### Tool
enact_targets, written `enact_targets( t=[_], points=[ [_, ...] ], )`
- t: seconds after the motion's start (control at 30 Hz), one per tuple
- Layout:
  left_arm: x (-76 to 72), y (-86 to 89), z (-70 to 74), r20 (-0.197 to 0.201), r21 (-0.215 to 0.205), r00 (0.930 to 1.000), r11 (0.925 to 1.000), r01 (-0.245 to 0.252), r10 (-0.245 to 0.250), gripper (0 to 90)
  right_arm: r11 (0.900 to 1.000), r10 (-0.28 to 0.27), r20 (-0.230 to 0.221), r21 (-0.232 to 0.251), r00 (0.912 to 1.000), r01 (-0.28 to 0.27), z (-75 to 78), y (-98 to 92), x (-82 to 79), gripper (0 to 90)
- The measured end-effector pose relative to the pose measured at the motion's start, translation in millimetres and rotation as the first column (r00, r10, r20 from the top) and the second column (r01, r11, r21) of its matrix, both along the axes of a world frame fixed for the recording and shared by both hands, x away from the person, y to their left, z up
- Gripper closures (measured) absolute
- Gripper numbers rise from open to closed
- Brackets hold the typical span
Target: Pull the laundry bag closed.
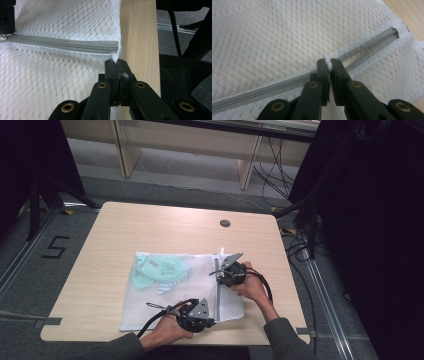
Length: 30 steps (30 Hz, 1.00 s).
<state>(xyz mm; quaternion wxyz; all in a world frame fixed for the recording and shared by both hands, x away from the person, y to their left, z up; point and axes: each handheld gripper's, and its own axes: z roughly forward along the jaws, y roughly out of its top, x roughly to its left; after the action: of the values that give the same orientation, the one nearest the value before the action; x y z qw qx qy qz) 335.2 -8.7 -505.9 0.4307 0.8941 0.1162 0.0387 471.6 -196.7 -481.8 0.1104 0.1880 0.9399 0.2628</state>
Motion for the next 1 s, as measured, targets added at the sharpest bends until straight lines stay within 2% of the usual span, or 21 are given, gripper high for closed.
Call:
enact_targets(
  t=[0.4, 0.8, 0.83, 0.93, 0.97, 1.0],
  points=[
    [-0.7, 0.0, 0.6, 0.005, 0.002, 1.0000, 1.0000, 0.003, -0.003, 88.4, 1.000, -0.007, -0.003, 0.009, 1.0000, 0.007, -1.8, -0.3, 5.2, 86.5],
    [-1.3, -0.3, 1.1, 0.001, -0.001, 1.0000, 1.0000, 0.006, -0.006, 88.4, 1.000, -0.015, 0.015, 0.008, 0.9998, 0.015, -1.8, 1.1, 11.4, 86.5],
    [-1.5, -0.2, 1.0, 0.002, 0.002, 1.0000, 1.0000, 0.008, -0.008, 88.5, 0.999, -0.049, 0.003, 0.009, 0.9988, 0.049, -1.0, 0.7, 10.0, 86.5],
    [-1.6, -0.2, 1.4, 0.000, 0.001, 1.0000, 1.0000, 0.007, -0.007, 88.4, 0.999, -0.036, 0.017, 0.011, 0.9992, 0.035, -0.6, 0.6, 13.0, 86.5],
    [-0.7, 0.2, 1.6, -0.004, 0.002, 0.9999, 1.0000, 0.010, -0.010, 88.5, 0.999, -0.046, 0.005, 0.011, 0.9989, 0.046, -0.6, 0.9, 12.4, 86.5],
    [-0.9, 0.4, 1.8, -0.005, 0.001, 1.0000, 1.0000, 0.008, -0.008, 88.5, 0.999, -0.051, 0.018, 0.010, 0.9985, 0.051, -0.8, 1.0, 13.2, 86.5]
  ],
)
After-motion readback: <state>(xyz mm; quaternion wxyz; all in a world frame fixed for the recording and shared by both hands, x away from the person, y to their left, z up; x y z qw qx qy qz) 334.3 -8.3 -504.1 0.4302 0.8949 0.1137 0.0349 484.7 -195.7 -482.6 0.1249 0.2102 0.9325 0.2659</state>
